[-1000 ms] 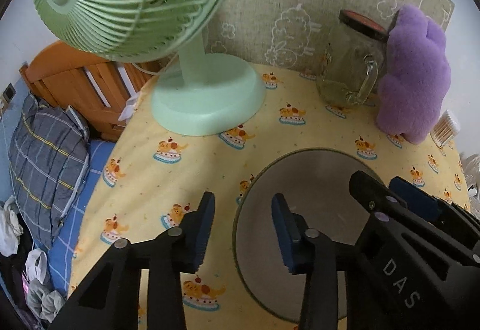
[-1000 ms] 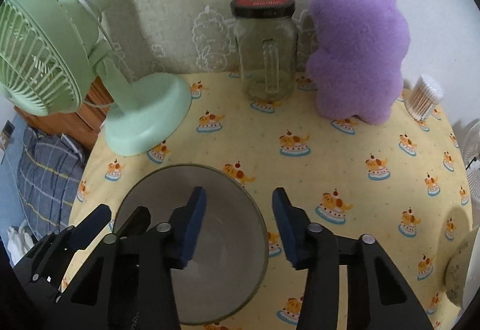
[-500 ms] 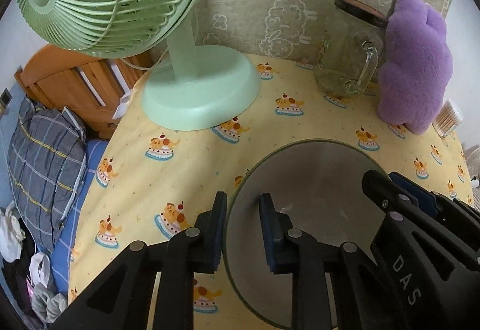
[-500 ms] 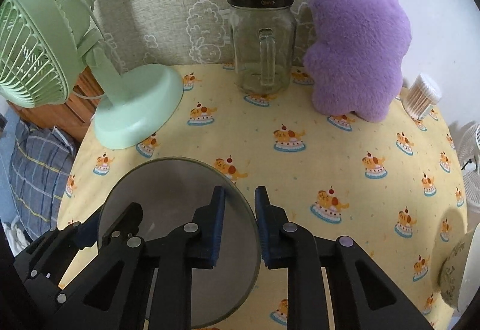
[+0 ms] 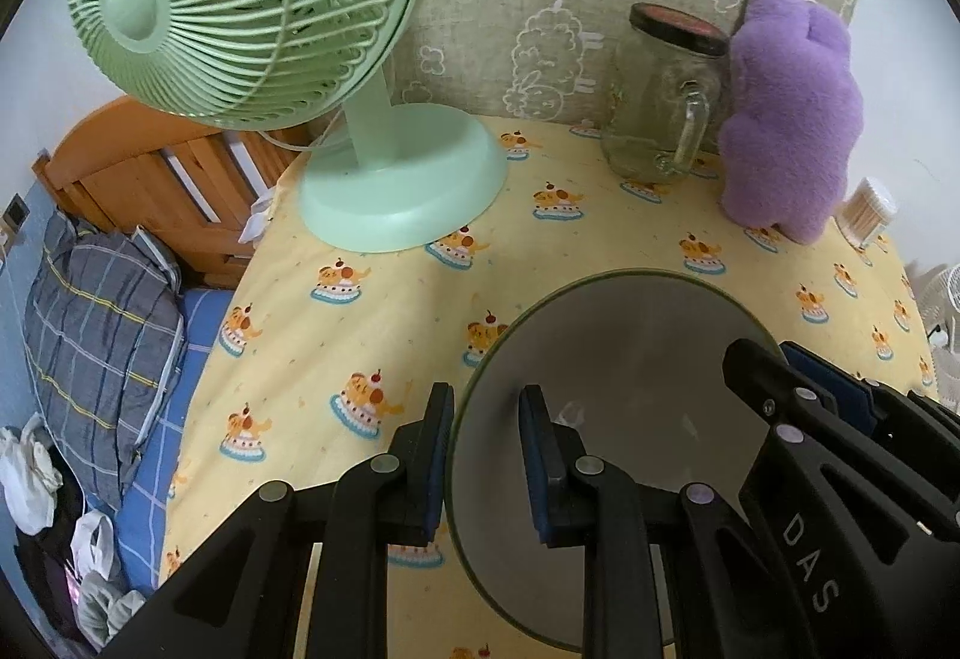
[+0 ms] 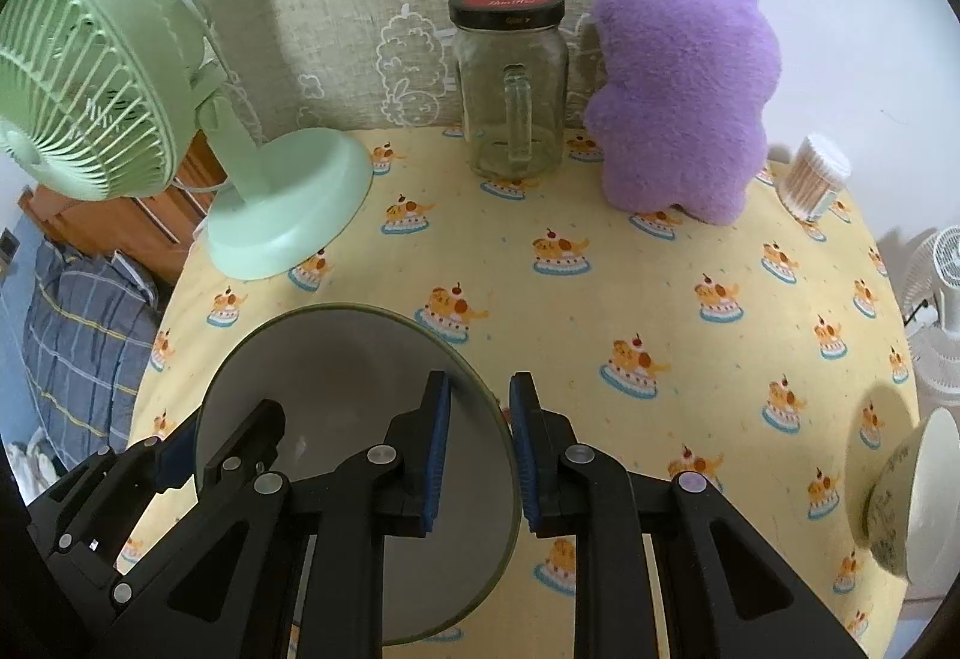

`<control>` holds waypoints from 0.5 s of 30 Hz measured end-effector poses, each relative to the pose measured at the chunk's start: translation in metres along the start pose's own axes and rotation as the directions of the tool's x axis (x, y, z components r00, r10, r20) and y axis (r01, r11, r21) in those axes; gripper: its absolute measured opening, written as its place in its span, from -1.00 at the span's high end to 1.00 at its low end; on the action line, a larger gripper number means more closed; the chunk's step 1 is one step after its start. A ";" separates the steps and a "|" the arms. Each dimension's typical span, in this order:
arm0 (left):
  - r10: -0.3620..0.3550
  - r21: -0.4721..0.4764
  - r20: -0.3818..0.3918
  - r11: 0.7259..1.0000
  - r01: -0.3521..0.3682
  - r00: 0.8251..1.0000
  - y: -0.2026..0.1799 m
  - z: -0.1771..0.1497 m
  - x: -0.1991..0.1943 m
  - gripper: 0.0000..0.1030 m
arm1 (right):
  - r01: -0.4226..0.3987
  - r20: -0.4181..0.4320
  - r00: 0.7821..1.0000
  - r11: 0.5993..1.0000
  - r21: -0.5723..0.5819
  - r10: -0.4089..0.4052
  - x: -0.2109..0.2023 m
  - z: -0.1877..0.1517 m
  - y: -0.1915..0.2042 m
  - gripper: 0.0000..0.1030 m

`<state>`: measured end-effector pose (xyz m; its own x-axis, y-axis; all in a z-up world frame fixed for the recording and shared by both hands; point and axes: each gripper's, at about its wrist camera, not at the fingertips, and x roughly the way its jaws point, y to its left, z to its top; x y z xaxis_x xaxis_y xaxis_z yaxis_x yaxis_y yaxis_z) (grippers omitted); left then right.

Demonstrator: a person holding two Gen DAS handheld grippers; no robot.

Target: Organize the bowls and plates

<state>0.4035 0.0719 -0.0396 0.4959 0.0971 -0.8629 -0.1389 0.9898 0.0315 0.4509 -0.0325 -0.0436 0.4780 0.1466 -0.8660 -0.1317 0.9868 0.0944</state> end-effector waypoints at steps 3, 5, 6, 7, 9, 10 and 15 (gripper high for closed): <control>-0.004 0.008 0.012 1.000 0.004 1.000 0.000 -0.004 -0.012 0.61 | 0.009 0.010 1.000 1.000 0.002 -0.009 -0.013 -0.006 0.000 0.54; -0.010 0.013 0.020 1.000 0.010 1.000 0.000 -0.007 -0.022 0.61 | 0.012 0.016 1.000 1.000 0.008 -0.012 -0.022 -0.009 0.000 0.54; -0.016 0.019 0.025 1.000 0.016 1.000 0.000 -0.009 -0.028 0.61 | 0.015 0.019 1.000 1.000 0.013 -0.015 -0.027 -0.011 -0.001 0.54; -0.021 0.025 0.027 0.999 0.020 0.999 -0.001 -0.010 -0.032 0.61 | 0.019 0.023 1.000 1.000 0.020 -0.020 -0.033 -0.014 -0.001 0.54; -0.034 0.043 0.034 0.999 0.032 0.999 -0.003 -0.012 -0.041 0.61 | 0.031 0.033 0.999 0.999 0.032 -0.032 -0.046 -0.019 -0.003 0.54; -0.041 0.055 0.038 0.998 0.039 0.998 -0.004 -0.013 -0.047 0.61 | 0.037 0.035 0.999 0.999 0.037 -0.038 -0.051 -0.021 -0.003 0.54; -0.076 0.088 0.057 0.994 0.071 0.996 -0.005 -0.024 -0.074 0.61 | 0.071 0.058 0.996 0.996 0.062 -0.075 -0.084 -0.035 -0.005 0.54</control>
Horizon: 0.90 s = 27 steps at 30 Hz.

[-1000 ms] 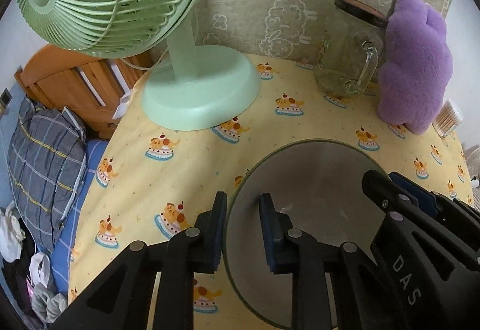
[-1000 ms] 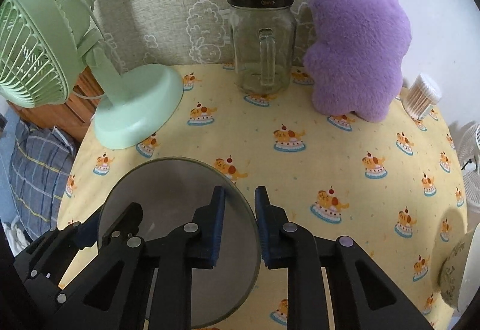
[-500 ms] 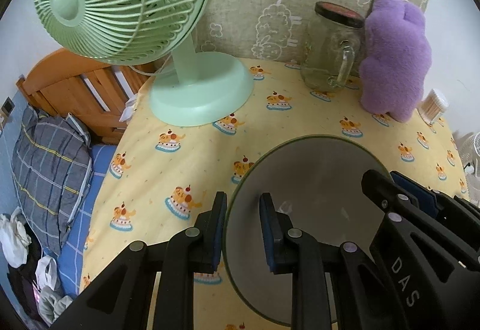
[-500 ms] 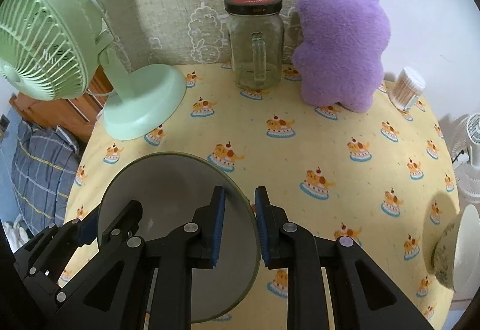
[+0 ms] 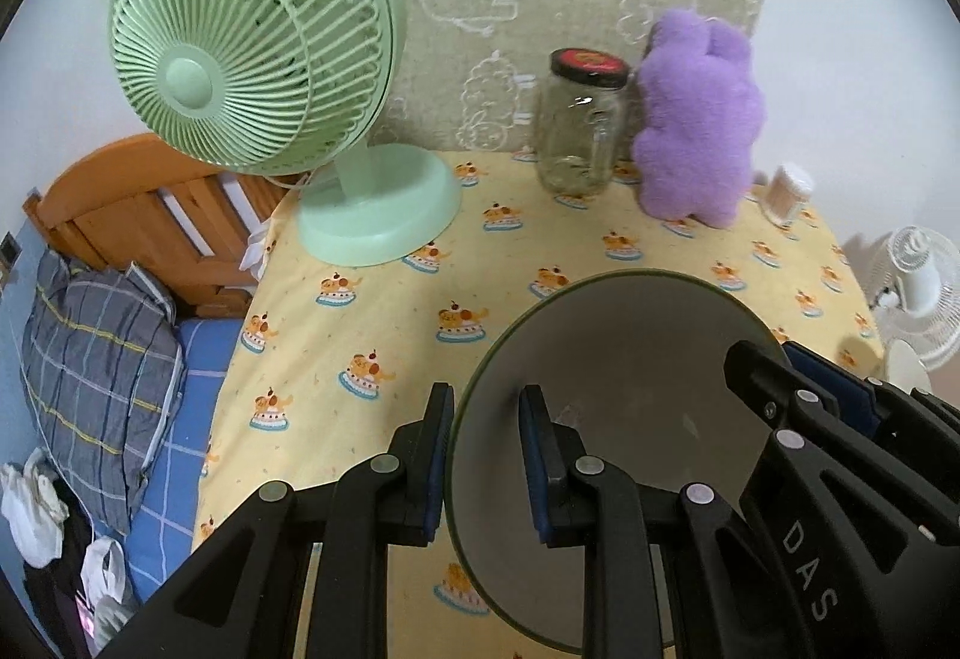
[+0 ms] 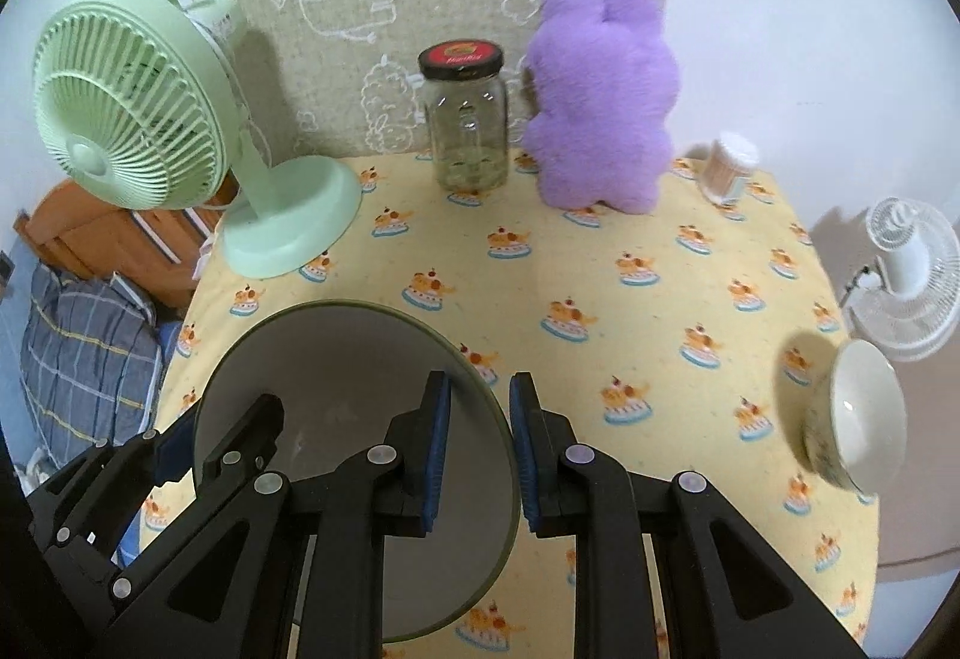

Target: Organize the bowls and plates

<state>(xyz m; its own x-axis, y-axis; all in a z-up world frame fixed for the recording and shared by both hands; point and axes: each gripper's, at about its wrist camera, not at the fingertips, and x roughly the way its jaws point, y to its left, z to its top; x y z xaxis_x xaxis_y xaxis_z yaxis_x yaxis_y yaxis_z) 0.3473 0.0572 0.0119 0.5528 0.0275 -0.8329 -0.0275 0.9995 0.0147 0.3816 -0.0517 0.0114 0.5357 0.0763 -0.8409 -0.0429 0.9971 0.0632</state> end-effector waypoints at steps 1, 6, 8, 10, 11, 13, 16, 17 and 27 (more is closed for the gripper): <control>-0.004 0.005 0.003 1.000 0.004 1.000 0.000 -0.002 -0.005 0.61 | 0.004 0.003 1.000 1.000 0.003 -0.004 -0.005 -0.002 0.000 0.54; -0.019 0.015 0.014 1.000 0.019 1.000 0.003 -0.017 -0.029 0.61 | 0.020 0.015 1.000 0.999 0.026 -0.021 -0.034 -0.020 0.001 0.54; -0.028 0.016 0.017 0.999 0.028 0.999 0.004 -0.023 -0.039 0.61 | 0.026 0.019 0.999 0.999 0.033 -0.026 -0.043 -0.026 0.001 0.54; -0.037 0.016 0.020 0.999 0.037 0.999 0.006 -0.029 -0.048 0.61 | 0.034 0.025 0.999 0.999 0.037 -0.035 -0.055 -0.034 0.002 0.54; -0.041 0.016 0.021 0.999 0.041 0.999 0.006 -0.033 -0.052 0.61 | 0.038 0.029 0.999 0.999 0.037 -0.039 -0.061 -0.038 0.003 0.54; -0.048 0.019 0.021 0.999 0.048 0.999 0.008 -0.041 -0.060 0.61 | 0.045 0.035 0.998 0.998 0.039 -0.047 -0.072 -0.047 0.005 0.54; -0.060 0.027 0.021 0.998 0.060 0.998 0.011 -0.053 -0.072 0.61 | 0.053 0.042 0.998 0.998 0.046 -0.055 -0.086 -0.060 0.007 0.54; -0.063 0.030 0.021 0.998 0.063 0.998 0.011 -0.057 -0.075 0.61 | 0.056 0.043 0.997 0.997 0.050 -0.058 -0.091 -0.066 0.008 0.54; -0.096 0.049 0.017 0.994 0.095 0.995 0.011 -0.102 -0.103 0.60 | 0.088 0.050 0.995 0.994 0.068 -0.091 -0.128 -0.117 0.009 0.54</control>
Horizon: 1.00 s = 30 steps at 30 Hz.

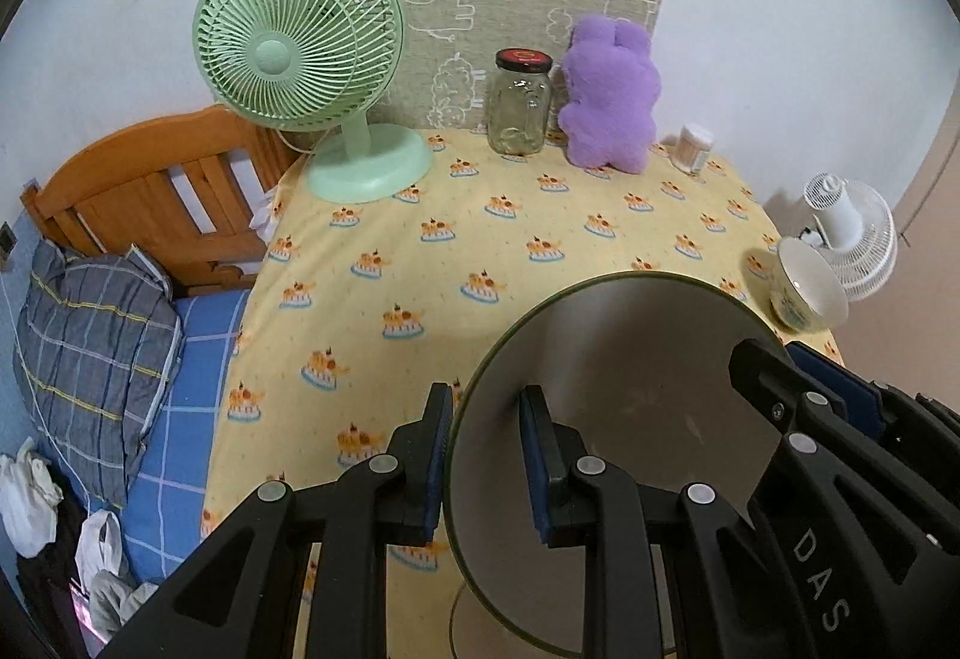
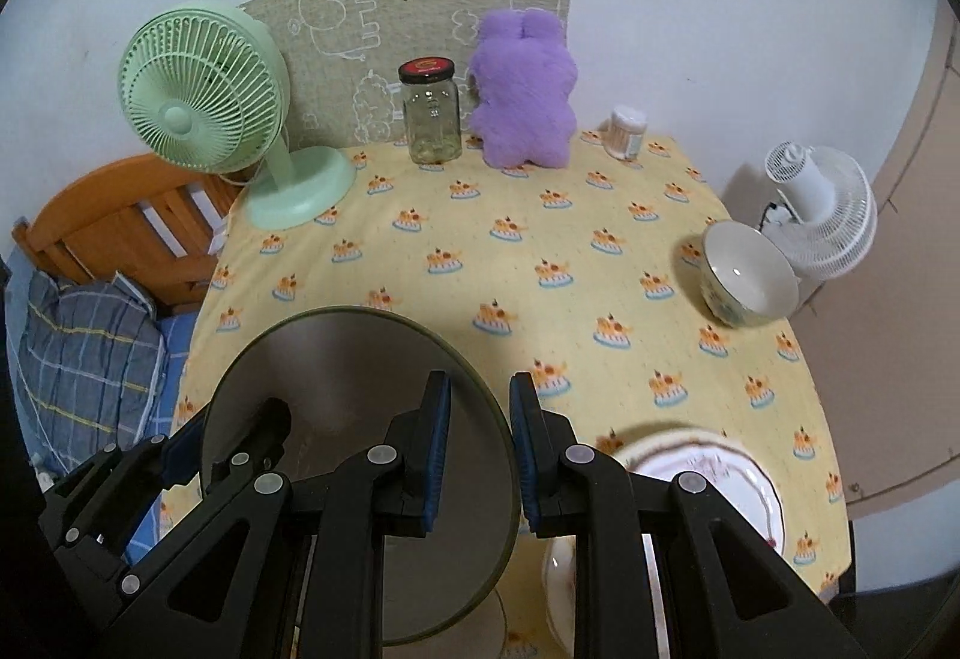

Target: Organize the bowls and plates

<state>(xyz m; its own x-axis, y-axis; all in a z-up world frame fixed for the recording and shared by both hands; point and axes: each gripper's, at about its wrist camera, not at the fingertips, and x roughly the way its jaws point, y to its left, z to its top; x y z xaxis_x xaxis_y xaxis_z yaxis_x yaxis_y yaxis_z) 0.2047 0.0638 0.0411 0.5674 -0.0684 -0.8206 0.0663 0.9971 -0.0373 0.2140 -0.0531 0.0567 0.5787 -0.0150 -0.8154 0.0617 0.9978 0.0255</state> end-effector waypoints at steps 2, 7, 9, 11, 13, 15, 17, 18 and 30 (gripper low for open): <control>-0.007 -0.003 -0.005 1.000 0.007 1.000 -0.001 -0.010 -0.004 0.60 | 0.004 0.001 1.000 1.000 -0.004 -0.004 -0.004 -0.008 -0.001 0.54; -0.017 -0.010 -0.033 1.000 0.017 0.999 0.000 -0.032 -0.005 0.60 | 0.017 -0.016 1.000 1.000 -0.008 -0.018 -0.012 -0.032 -0.003 0.54; -0.017 -0.005 -0.042 1.000 0.017 0.999 0.000 -0.040 -0.006 0.60 | 0.016 -0.026 1.000 1.000 -0.008 -0.016 -0.013 -0.042 -0.002 0.54; -0.017 0.000 -0.047 1.000 0.017 0.999 0.000 -0.048 -0.007 0.60 | 0.015 -0.034 0.999 1.000 -0.004 -0.015 -0.014 -0.050 -0.003 0.54; -0.019 -0.001 -0.052 1.000 0.019 0.998 0.000 -0.055 -0.008 0.60 | 0.015 -0.037 0.999 1.000 -0.001 -0.015 -0.015 -0.058 -0.003 0.54; -0.022 -0.004 -0.059 1.000 0.022 0.998 0.001 -0.062 -0.008 0.60 | 0.018 -0.041 0.999 1.000 0.000 -0.018 -0.016 -0.066 -0.003 0.54; -0.023 -0.006 -0.072 1.000 0.023 0.997 0.001 -0.070 -0.007 0.60 | 0.019 -0.046 0.999 1.000 -0.001 -0.019 -0.015 -0.070 -0.003 0.54; -0.021 -0.006 -0.077 1.000 0.021 0.997 0.001 -0.072 -0.006 0.60 | 0.020 -0.051 0.998 1.000 -0.002 -0.020 -0.015 -0.075 -0.002 0.54; -0.012 -0.026 -0.135 1.000 0.009 0.991 0.005 -0.094 0.012 0.59 | 0.012 -0.117 0.993 1.000 -0.013 -0.013 0.005 -0.094 0.000 0.54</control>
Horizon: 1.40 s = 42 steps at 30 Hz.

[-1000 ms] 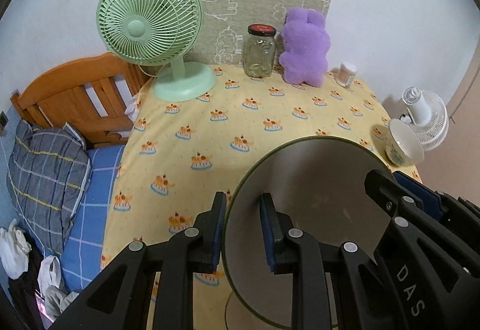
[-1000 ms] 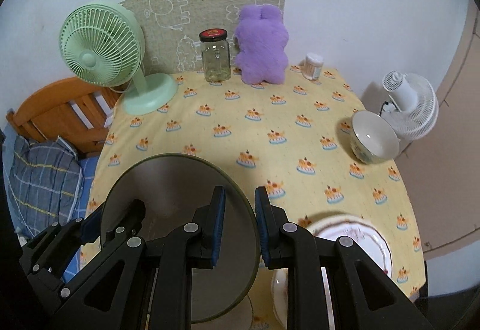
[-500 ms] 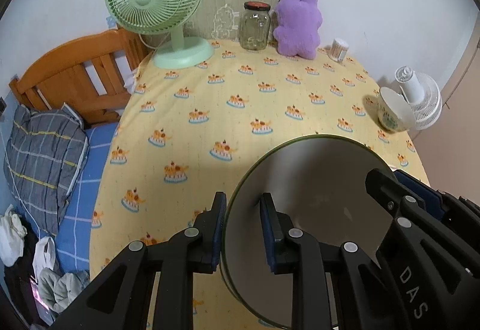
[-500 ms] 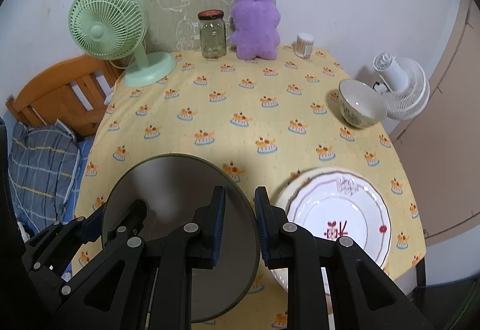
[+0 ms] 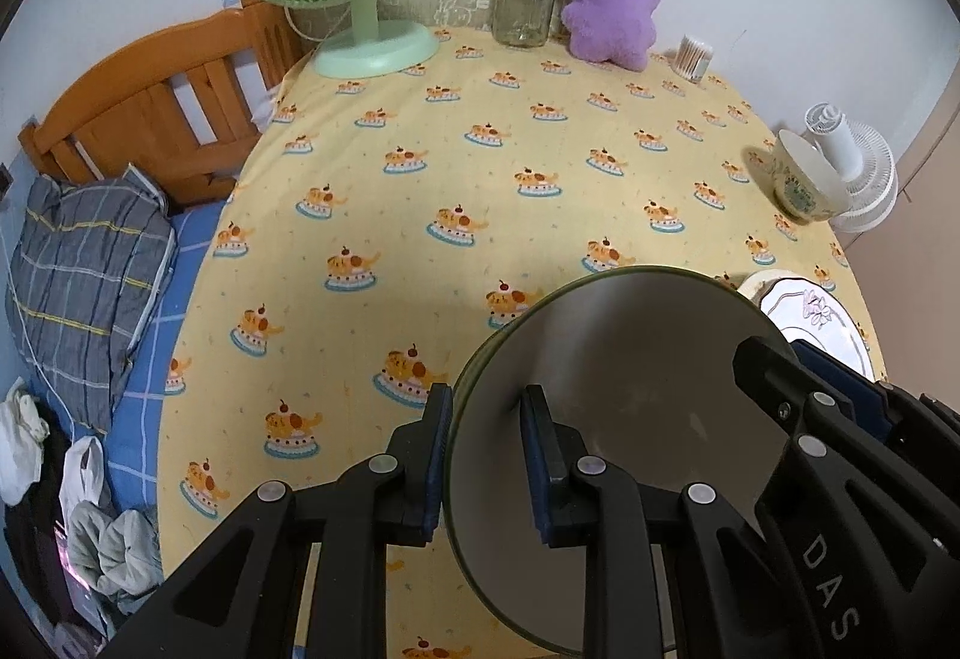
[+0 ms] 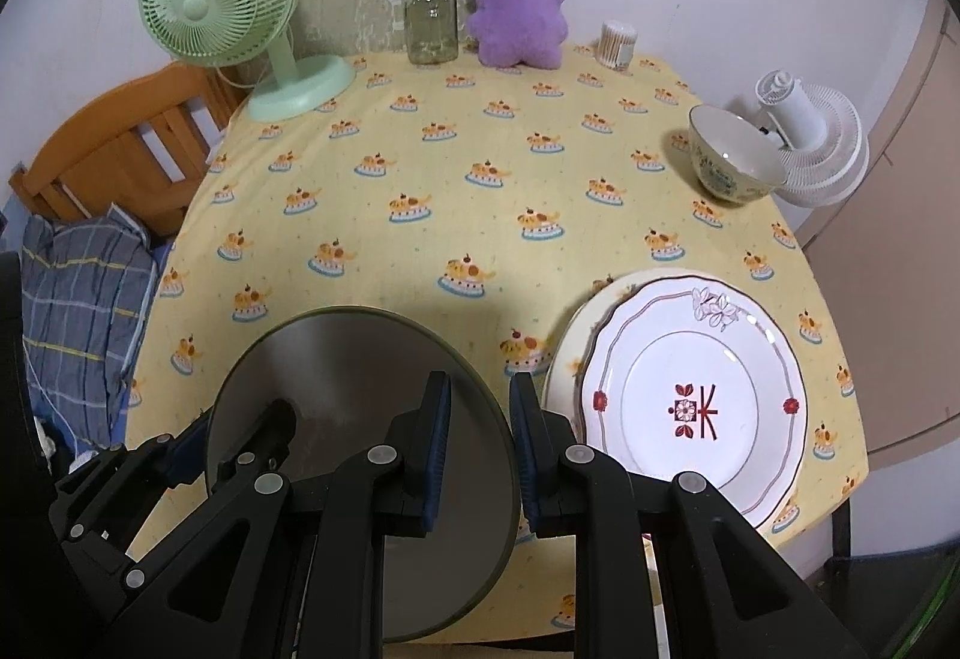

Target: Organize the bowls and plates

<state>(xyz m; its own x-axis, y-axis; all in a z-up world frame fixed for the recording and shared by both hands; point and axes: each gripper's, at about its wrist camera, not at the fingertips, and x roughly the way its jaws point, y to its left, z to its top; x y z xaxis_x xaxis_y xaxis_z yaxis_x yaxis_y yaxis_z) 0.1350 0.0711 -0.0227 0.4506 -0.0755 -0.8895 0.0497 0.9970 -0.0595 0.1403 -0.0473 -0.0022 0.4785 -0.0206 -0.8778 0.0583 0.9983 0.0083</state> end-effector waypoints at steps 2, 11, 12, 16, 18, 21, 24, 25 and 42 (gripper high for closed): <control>0.000 -0.007 -0.006 1.000 0.000 1.000 0.000 -0.001 0.004 0.59 | 0.004 -0.009 1.000 1.000 -0.008 -0.004 0.003 0.000 0.001 0.54; 0.009 -0.024 -0.008 1.000 -0.009 1.000 0.006 0.003 0.012 0.59 | 0.006 -0.044 0.999 0.999 -0.047 -0.008 0.018 0.004 0.007 0.54; 0.007 -0.031 -0.016 0.999 -0.007 1.000 0.008 0.003 0.014 0.59 | 0.004 -0.048 0.999 0.999 -0.051 -0.007 0.019 0.005 0.008 0.54; 0.016 -0.038 -0.031 0.999 -0.017 0.999 0.012 0.003 0.019 0.60 | -0.003 -0.067 0.998 0.998 -0.062 -0.001 0.026 0.006 0.013 0.54; 0.017 -0.043 -0.038 0.999 -0.019 0.999 0.014 0.004 0.022 0.60 | -0.004 -0.074 0.997 0.998 -0.065 -0.001 0.029 0.007 0.015 0.54; 0.021 -0.044 -0.049 0.999 -0.023 0.999 0.015 0.004 0.025 0.60 | -0.009 -0.084 0.996 0.998 -0.064 0.003 0.034 0.009 0.016 0.54; 0.019 -0.038 -0.061 0.999 -0.021 0.998 0.012 0.004 0.029 0.60 | -0.008 -0.095 0.995 0.998 -0.058 0.002 0.038 0.009 0.015 0.54; 0.017 -0.035 -0.065 0.999 -0.019 0.998 0.011 0.004 0.030 0.60 | -0.006 -0.098 0.995 0.998 -0.057 0.001 0.039 0.009 0.015 0.54; 0.032 0.025 -0.044 0.999 -0.031 0.999 0.001 0.003 0.023 0.25 | -0.049 -0.084 0.995 0.999 -0.015 0.048 0.042 0.003 0.004 0.45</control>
<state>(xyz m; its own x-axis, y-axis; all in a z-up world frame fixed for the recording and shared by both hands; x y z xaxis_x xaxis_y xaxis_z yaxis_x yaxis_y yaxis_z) 0.1486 0.0704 -0.0420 0.4127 -0.0426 -0.9099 0.0583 0.9981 -0.0202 0.1631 -0.0442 -0.0372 0.4053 0.0317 -0.9136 0.0213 0.9988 0.0441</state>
